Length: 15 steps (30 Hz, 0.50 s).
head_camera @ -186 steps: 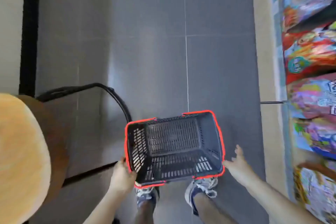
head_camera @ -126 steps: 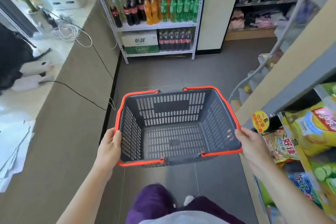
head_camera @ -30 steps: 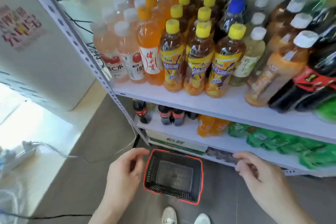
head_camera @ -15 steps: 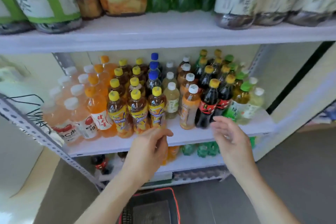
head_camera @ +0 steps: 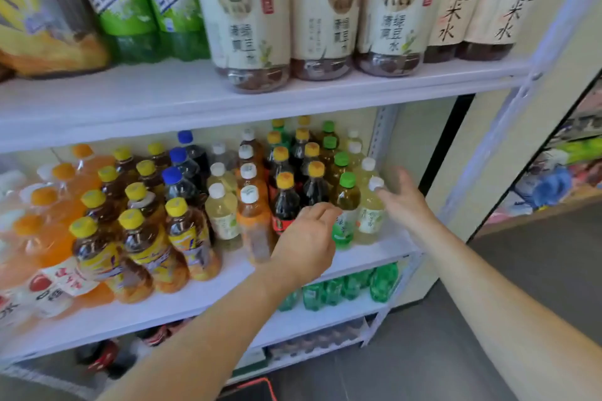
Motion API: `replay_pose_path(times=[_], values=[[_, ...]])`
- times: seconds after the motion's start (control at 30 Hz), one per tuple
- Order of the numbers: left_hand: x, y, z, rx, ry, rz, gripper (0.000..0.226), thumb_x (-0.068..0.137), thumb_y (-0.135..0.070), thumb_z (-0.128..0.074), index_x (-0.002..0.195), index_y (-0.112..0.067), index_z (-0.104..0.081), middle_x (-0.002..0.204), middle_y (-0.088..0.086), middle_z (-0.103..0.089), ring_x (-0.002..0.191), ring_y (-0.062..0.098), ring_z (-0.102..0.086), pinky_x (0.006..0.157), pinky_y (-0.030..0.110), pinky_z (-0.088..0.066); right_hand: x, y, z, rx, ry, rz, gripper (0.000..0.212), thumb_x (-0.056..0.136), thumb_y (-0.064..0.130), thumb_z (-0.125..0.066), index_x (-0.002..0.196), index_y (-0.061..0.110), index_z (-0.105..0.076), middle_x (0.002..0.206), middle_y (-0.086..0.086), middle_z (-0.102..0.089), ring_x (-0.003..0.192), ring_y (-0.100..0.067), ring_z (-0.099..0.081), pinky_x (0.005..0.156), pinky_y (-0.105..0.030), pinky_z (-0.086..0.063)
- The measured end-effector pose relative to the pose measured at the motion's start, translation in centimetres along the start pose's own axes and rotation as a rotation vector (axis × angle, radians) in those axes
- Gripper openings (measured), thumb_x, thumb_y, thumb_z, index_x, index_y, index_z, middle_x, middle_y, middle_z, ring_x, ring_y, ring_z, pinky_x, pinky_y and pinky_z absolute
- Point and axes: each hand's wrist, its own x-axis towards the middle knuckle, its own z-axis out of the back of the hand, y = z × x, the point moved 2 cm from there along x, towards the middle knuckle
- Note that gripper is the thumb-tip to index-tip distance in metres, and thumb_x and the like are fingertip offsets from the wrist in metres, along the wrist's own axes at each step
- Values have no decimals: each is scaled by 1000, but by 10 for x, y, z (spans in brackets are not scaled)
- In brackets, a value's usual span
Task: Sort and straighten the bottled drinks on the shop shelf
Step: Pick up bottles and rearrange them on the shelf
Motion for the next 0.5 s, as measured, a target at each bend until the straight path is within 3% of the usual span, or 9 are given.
replay_pose_path(times=[0.07,0.17,0.27,0.4,0.5], values=[[23,-10,-13,10,-4,6,57,87,0,-49,144,-3,-43,145,16,-43,127,36,-43,108,37,-32,23,-7,-2,-146,31,67,69,95,28,-58,154,25,-21,154,-6,-37,137,-27,-42,102,-30,-36],[48,-18,-30,9,16,30,60,86,0,-49,145,-3,-41,148,16,-39,129,36,-39,110,37,-28,45,-17,-11,-309,138,190,59,94,23,-59,148,19,-36,144,-12,-49,128,-31,-50,102,-35,-42],[60,-24,-42,-10,-6,47,59,84,2,-49,143,-2,-43,148,17,-41,127,36,-42,109,38,-30,53,-25,-11,-562,159,366,48,92,25,-62,137,14,-48,135,-13,-54,117,-34,-54,92,-43,-48],[63,-35,-53,-137,-134,54,54,82,8,-53,135,0,-53,137,17,-53,123,34,-53,99,31,-38,43,-23,6,-553,148,544,32,88,18,-67,119,9,-63,121,-10,-58,108,-32,-57,83,-39,-47],[57,-44,-60,-309,-122,184,55,93,-12,-61,145,-10,-43,145,4,-48,129,21,-48,100,21,-35,25,-21,32,-476,125,581,30,90,11,-65,120,13,-63,114,-2,-58,102,-23,-57,79,-32,-44]])
